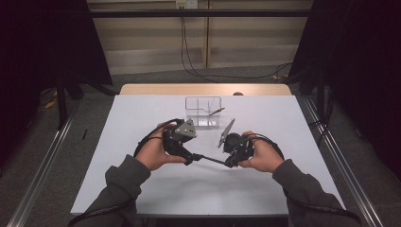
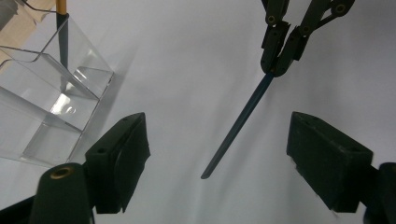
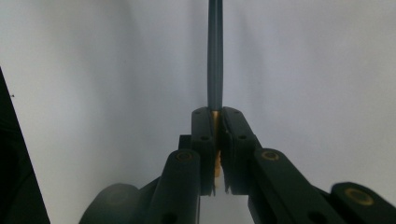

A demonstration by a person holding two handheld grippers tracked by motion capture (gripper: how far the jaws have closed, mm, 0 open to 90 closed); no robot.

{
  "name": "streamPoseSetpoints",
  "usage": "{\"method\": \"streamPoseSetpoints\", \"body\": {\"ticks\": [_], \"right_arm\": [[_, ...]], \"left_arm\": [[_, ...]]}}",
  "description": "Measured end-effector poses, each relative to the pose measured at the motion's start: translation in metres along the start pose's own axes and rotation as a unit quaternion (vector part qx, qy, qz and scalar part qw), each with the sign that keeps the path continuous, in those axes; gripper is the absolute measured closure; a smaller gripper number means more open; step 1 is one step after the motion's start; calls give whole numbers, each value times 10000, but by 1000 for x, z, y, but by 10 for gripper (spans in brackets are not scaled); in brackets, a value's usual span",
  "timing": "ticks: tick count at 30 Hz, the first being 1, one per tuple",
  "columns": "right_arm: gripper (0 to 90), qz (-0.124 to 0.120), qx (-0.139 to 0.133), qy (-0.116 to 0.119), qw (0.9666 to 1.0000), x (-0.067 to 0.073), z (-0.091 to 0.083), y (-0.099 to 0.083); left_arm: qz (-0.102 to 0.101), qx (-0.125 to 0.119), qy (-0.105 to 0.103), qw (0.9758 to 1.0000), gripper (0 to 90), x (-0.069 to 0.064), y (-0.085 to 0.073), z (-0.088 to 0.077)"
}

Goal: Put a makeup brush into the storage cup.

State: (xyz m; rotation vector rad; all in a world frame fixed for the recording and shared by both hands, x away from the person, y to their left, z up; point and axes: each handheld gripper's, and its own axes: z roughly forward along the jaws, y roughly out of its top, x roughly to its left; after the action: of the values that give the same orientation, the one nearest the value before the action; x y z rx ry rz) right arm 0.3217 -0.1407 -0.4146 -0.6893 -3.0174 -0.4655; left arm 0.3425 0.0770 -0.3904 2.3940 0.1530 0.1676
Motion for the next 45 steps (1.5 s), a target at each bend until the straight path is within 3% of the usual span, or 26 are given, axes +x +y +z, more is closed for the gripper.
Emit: {"method": "streamPoseSetpoints", "body": {"ticks": [2,3,4,6,14,15,17,23,30,42,43,45], "right_arm": [[845,-75,-36,-18,10000,0,0,0],[845,-15,-35,-16,10000,1,0,1],[845,-151,-30,-19,9999,0,0,1],[845,-196,-11,-26,9998,0,0,1],[845,-164,-72,-24,9998,4,-2,5],[844,-271,-44,1,9996,3,-2,5],[844,-232,-56,-1,9997,4,-2,5],[844,-277,-95,12,9996,4,-4,6],[845,-256,-138,16,9996,5,-6,7],[845,-338,-119,-21,9994,6,-8,9],[845,-234,-165,-14,9996,7,-8,10],[845,-422,-179,-27,9989,5,-9,10]], "left_arm": [[59,39,-119,9999,293,0,1,1],[35,76,-93,9999,321,-1,2,2],[61,129,-127,9998,322,-1,2,3],[80,158,-90,9998,335,-1,3,4],[160,260,-172,9994,387,-2,6,8],[143,226,-131,9996,399,-3,6,9],[190,327,-221,9990,414,-2,7,10],[189,379,-173,9990,492,-3,7,13],[189,363,-166,9990,523,-2,7,16],[376,570,-316,9972,555,-7,9,24],[339,488,-338,9977,562,-8,8,26],[337,510,-363,9975,589,-8,8,27]]}}
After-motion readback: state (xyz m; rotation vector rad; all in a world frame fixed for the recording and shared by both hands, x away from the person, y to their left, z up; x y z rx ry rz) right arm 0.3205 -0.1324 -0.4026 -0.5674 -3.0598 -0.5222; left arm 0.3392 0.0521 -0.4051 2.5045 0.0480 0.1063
